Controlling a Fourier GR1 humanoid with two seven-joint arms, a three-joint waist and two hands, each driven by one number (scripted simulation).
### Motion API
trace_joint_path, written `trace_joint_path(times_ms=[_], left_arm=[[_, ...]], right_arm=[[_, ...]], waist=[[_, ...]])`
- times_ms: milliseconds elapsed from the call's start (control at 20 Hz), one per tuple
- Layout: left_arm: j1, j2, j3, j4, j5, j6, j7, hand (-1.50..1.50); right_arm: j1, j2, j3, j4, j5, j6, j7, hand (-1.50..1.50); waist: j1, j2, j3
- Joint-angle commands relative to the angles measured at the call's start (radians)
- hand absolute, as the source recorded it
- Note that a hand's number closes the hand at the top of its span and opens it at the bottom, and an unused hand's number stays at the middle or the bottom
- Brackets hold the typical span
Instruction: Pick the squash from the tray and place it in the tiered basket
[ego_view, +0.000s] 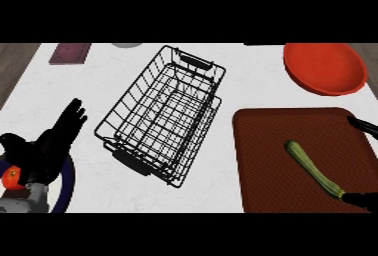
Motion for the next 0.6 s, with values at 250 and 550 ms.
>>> trace_joint_path(times_ms=[250,550], left_arm=[[0.016,0.004,0.008,-0.012,0.011,-0.025,0.006,0.00],[0.001,-0.020,0.027,0.016,-0.006,-0.038,0.005,0.00]], right_arm=[[0.060,-0.363,0.067,-0.134,0.338,0.123,0.137,-1.50],[0.141,-0.264,0.158,-0.401,0.429,0.144,0.379,-1.50]], waist=[[0.020,0.000,-0.003],[0.010,0.002,0.000]])
